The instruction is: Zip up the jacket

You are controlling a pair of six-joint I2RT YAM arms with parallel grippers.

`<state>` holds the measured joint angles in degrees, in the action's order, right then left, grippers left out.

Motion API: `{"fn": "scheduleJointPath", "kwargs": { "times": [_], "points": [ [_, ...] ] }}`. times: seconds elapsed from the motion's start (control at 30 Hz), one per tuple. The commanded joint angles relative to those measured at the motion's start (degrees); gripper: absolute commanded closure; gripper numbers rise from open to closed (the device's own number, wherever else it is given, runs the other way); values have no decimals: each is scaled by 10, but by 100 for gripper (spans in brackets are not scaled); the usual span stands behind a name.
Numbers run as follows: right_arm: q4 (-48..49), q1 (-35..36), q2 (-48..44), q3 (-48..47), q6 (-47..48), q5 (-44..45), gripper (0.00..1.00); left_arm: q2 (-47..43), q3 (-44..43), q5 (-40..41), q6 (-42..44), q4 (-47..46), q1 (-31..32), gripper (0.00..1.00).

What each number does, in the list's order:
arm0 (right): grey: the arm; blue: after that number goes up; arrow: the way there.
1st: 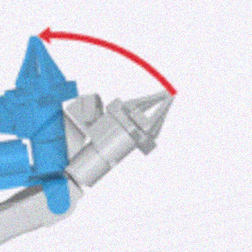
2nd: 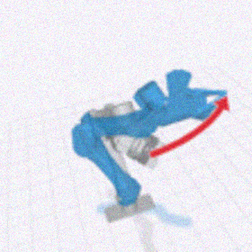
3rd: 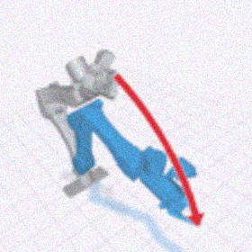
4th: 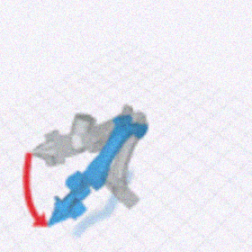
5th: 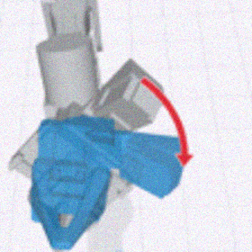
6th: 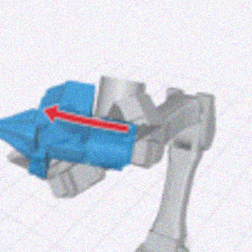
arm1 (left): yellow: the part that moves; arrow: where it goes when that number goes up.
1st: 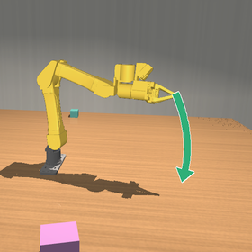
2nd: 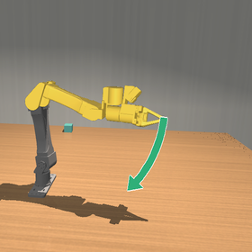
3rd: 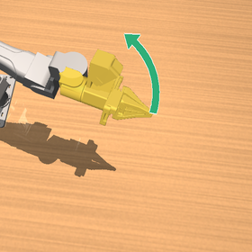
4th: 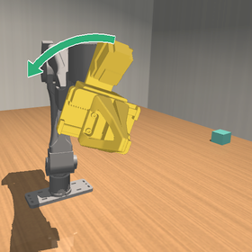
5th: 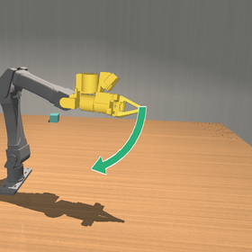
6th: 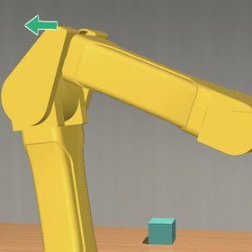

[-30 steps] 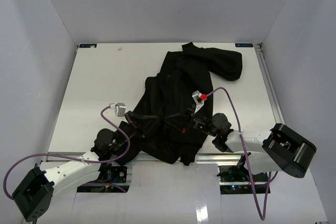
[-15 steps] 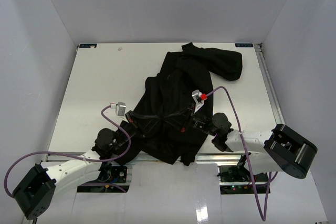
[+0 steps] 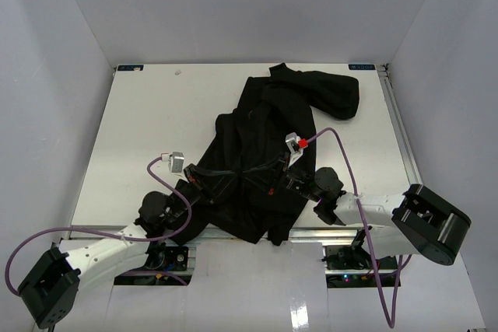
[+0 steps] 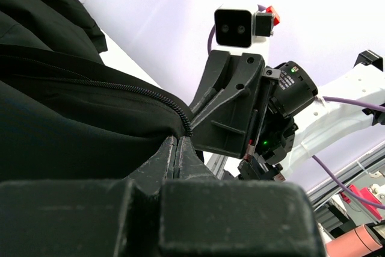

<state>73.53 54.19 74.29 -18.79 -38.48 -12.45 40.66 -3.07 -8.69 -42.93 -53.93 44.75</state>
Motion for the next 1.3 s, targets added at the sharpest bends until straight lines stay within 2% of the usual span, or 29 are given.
{"fn": "scheduleJointPath", "kwargs": {
  "times": [0.0,0.23,0.33,0.53,0.63,0.83,0.97,1.13,1.27],
  "points": [
    [311,4,-21,19,-2,0,76,-24,37,22,1,42,2,100],
    [108,4,-69,16,19,-34,69,-23,34,44,-10,59,2,100],
    [82,4,-78,13,26,-44,65,-12,33,45,-8,55,2,100],
    [-27,5,-75,-24,32,-57,67,3,33,39,-9,49,2,100],
    [-31,5,-64,-27,28,-68,63,2,33,39,-8,50,2,100],
    [-28,4,-38,-34,17,-93,63,6,33,32,-5,48,1,100],
    [-24,4,-22,-31,7,-98,74,6,33,33,-2,47,1,100],
    [-10,4,-1,-28,-2,-110,81,9,33,32,-2,43,2,100],
    [13,4,23,-28,-10,-120,74,11,34,30,-2,39,1,100]
  ]
}}
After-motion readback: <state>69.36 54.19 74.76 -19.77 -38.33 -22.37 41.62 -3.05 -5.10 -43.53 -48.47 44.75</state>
